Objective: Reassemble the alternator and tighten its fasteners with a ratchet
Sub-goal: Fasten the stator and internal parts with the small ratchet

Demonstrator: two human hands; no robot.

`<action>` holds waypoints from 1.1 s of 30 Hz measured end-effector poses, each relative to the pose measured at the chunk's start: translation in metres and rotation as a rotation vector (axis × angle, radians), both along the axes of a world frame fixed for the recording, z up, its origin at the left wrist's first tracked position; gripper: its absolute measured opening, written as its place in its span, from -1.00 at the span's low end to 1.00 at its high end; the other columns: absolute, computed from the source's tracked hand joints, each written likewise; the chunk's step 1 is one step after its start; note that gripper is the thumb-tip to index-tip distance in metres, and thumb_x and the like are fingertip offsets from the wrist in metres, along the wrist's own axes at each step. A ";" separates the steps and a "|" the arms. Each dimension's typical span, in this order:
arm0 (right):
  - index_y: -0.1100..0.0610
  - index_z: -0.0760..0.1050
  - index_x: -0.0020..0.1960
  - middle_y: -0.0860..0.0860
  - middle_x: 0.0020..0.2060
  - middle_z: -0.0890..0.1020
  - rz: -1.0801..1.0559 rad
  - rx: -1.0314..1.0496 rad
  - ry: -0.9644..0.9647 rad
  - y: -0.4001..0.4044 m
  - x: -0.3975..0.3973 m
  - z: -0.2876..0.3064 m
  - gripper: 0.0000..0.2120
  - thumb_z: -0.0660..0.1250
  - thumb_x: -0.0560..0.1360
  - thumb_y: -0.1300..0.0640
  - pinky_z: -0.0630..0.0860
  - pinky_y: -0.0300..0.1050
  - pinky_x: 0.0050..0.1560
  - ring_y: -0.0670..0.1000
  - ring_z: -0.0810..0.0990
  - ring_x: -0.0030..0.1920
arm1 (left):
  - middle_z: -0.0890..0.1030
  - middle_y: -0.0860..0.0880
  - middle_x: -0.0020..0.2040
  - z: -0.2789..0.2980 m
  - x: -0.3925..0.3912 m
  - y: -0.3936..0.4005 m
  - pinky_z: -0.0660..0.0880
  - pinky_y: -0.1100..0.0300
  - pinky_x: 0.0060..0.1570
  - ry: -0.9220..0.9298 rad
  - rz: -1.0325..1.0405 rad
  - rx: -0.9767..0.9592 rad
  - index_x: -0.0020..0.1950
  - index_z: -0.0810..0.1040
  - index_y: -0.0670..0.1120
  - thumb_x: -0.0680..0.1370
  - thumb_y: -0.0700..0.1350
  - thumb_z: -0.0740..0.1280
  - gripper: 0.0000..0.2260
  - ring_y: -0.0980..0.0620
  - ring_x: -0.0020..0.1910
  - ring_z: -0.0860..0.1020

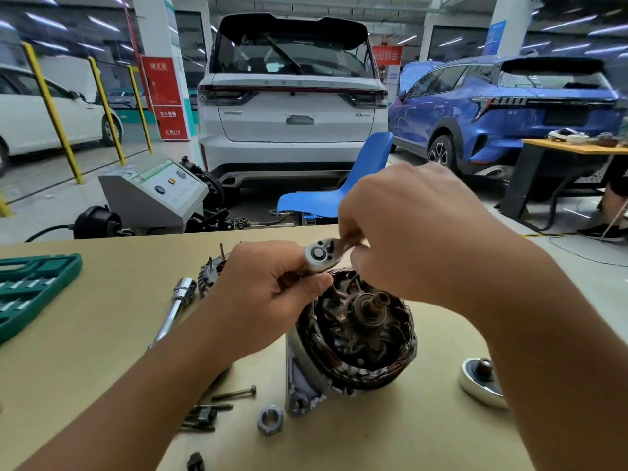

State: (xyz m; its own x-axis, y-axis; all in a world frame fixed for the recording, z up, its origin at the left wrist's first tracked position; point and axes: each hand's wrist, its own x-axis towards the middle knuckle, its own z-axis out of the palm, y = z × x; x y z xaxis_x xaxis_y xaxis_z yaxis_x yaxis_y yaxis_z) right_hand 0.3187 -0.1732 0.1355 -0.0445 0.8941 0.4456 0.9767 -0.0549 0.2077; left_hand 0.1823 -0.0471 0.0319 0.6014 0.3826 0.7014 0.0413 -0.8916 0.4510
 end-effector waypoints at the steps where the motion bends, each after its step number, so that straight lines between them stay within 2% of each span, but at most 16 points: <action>1: 0.01 0.57 -0.15 -0.05 -0.31 0.55 -0.005 0.005 -0.002 0.000 0.000 0.000 -0.96 0.38 0.43 0.05 0.36 -0.04 -0.18 0.08 0.54 -0.26 | 0.48 0.06 -0.40 0.000 0.000 -0.001 0.39 0.04 -0.40 0.009 0.017 0.018 -0.25 0.61 -0.13 0.55 -0.04 0.41 -0.77 -0.01 -0.41 0.41; 5: 0.09 0.42 -0.37 -0.05 -0.46 0.43 -0.005 -0.120 0.082 -0.005 -0.008 -0.004 -0.72 0.45 0.30 -0.05 0.26 -0.20 -0.47 0.02 0.47 -0.46 | 0.55 0.05 -0.42 0.003 0.001 -0.008 0.40 0.03 -0.44 -0.045 0.003 0.012 -0.25 0.63 0.06 0.56 0.02 0.42 -0.81 0.00 -0.43 0.46; 8: 0.02 0.52 -0.23 -0.05 -0.36 0.50 -0.010 -0.034 0.058 -0.002 -0.006 -0.002 -0.92 0.41 0.35 0.06 0.35 -0.11 -0.34 0.05 0.52 -0.32 | 0.52 -0.04 -0.41 0.001 0.000 -0.002 0.46 -0.04 -0.42 -0.021 -0.007 -0.024 -0.25 0.62 -0.17 0.57 0.01 0.40 -0.71 -0.12 -0.42 0.48; 10: 0.01 0.54 -0.17 -0.04 -0.32 0.52 -0.030 0.000 -0.003 0.000 -0.002 0.001 -0.97 0.37 0.39 0.10 0.41 -0.03 -0.19 0.08 0.53 -0.25 | 0.50 -0.05 -0.40 0.000 -0.001 0.001 0.42 -0.04 -0.39 0.012 -0.015 0.026 -0.25 0.59 -0.21 0.56 -0.06 0.41 -0.73 -0.10 -0.40 0.45; 11: 0.03 0.51 -0.23 -0.05 -0.36 0.51 -0.015 -0.019 -0.013 -0.001 -0.001 0.000 -0.95 0.37 0.39 0.09 0.41 -0.04 -0.20 0.07 0.52 -0.29 | 0.51 -0.03 -0.39 0.000 -0.001 0.000 0.41 -0.02 -0.38 0.019 -0.005 0.043 -0.25 0.60 -0.20 0.55 -0.06 0.42 -0.75 -0.07 -0.39 0.45; 13: 0.08 0.43 -0.36 -0.04 -0.47 0.44 -0.002 -0.151 -0.007 -0.003 -0.002 -0.001 -0.77 0.41 0.35 0.00 0.34 -0.15 -0.39 -0.01 0.45 -0.42 | 0.56 0.02 -0.37 0.001 -0.002 -0.002 0.42 0.02 -0.38 0.011 0.017 0.048 -0.20 0.68 -0.12 0.54 -0.05 0.44 -0.82 0.00 -0.38 0.48; 15: 0.08 0.49 -0.38 -0.06 -0.44 0.50 -0.007 -0.257 0.058 -0.006 -0.003 0.000 -0.72 0.45 0.33 -0.09 0.29 -0.20 -0.51 -0.04 0.44 -0.45 | 0.56 0.06 -0.38 0.001 -0.001 -0.004 0.43 0.03 -0.39 0.008 0.017 0.044 -0.17 0.71 -0.08 0.53 -0.05 0.45 -0.86 0.02 -0.39 0.47; 17: -0.03 0.61 -0.23 -0.10 -0.35 0.58 -0.020 -0.209 0.099 -0.005 0.000 0.003 -0.92 0.43 0.39 -0.01 0.43 -0.17 -0.42 -0.04 0.53 -0.33 | 0.53 0.06 -0.38 0.002 -0.002 0.000 0.44 0.04 -0.38 0.031 -0.020 0.034 -0.20 0.67 -0.12 0.54 -0.07 0.44 -0.83 0.01 -0.39 0.47; 19: -0.08 0.64 -0.08 -0.09 -0.23 0.61 -0.027 -0.071 0.039 -0.003 0.002 0.005 -0.91 0.39 0.44 0.07 0.54 -0.05 -0.17 0.03 0.58 -0.20 | 0.46 0.10 -0.40 0.002 -0.003 0.003 0.37 0.12 -0.38 0.047 -0.023 0.062 -0.29 0.54 -0.09 0.55 -0.08 0.43 -0.77 0.05 -0.41 0.40; 20: -0.05 0.63 -0.10 -0.07 -0.25 0.61 -0.010 -0.040 0.020 -0.002 0.002 0.004 -0.93 0.38 0.44 0.04 0.54 -0.02 -0.14 0.05 0.58 -0.21 | 0.45 0.09 -0.41 0.002 -0.003 0.002 0.35 0.12 -0.39 0.043 -0.009 0.056 -0.30 0.53 -0.09 0.55 -0.07 0.42 -0.76 0.04 -0.41 0.39; 24: 0.04 0.49 -0.39 -0.05 -0.47 0.47 -0.029 -0.284 0.070 -0.007 -0.004 0.003 -0.73 0.45 0.34 -0.09 0.34 -0.18 -0.49 -0.05 0.46 -0.43 | 0.60 -0.02 -0.36 0.000 -0.001 -0.001 0.44 -0.05 -0.36 0.033 -0.023 0.002 -0.15 0.71 -0.16 0.56 -0.02 0.41 -0.77 -0.06 -0.38 0.51; 25: 0.01 0.51 -0.37 -0.06 -0.44 0.50 -0.038 -0.289 0.110 -0.007 -0.004 0.004 -0.78 0.46 0.35 -0.06 0.38 -0.17 -0.47 -0.06 0.48 -0.40 | 0.62 -0.04 -0.34 0.000 0.000 0.000 0.46 -0.08 -0.34 0.046 -0.041 -0.013 -0.13 0.71 -0.17 0.56 -0.02 0.40 -0.76 -0.09 -0.36 0.53; 27: -0.10 0.60 -0.17 -0.13 -0.27 0.59 -0.019 -0.175 0.127 -0.003 0.000 0.004 -0.95 0.41 0.42 0.06 0.56 -0.07 -0.22 -0.04 0.56 -0.22 | 0.57 -0.02 -0.35 0.001 -0.002 0.005 0.46 -0.11 -0.34 0.068 -0.071 -0.039 -0.15 0.68 -0.19 0.56 -0.03 0.39 -0.76 -0.09 -0.37 0.50; 29: -0.09 0.62 -0.06 -0.11 -0.20 0.62 0.005 -0.050 0.059 -0.001 0.000 0.003 -0.90 0.38 0.45 0.06 0.56 0.01 -0.04 0.04 0.59 -0.13 | 0.52 -0.02 -0.38 0.001 -0.005 0.008 0.45 -0.10 -0.36 0.077 -0.063 -0.034 -0.21 0.63 -0.17 0.56 -0.03 0.39 -0.76 -0.09 -0.39 0.46; 30: -0.03 0.62 -0.11 -0.09 -0.27 0.60 0.028 -0.038 0.040 0.000 -0.001 0.003 -0.92 0.38 0.45 -0.01 0.56 -0.01 -0.11 0.04 0.58 -0.19 | 0.53 -0.03 -0.38 0.000 -0.004 0.008 0.46 -0.09 -0.36 0.072 -0.055 -0.037 -0.20 0.64 -0.16 0.56 -0.03 0.38 -0.77 -0.10 -0.39 0.47; 33: 0.07 0.55 -0.34 -0.03 -0.48 0.49 0.005 -0.264 0.075 -0.004 -0.006 0.004 -0.68 0.41 0.35 -0.18 0.42 -0.16 -0.46 -0.04 0.48 -0.41 | 0.60 -0.02 -0.34 0.000 -0.002 0.005 0.48 -0.06 -0.37 0.054 -0.051 -0.049 -0.06 0.73 -0.08 0.56 -0.05 0.39 -0.84 -0.10 -0.38 0.51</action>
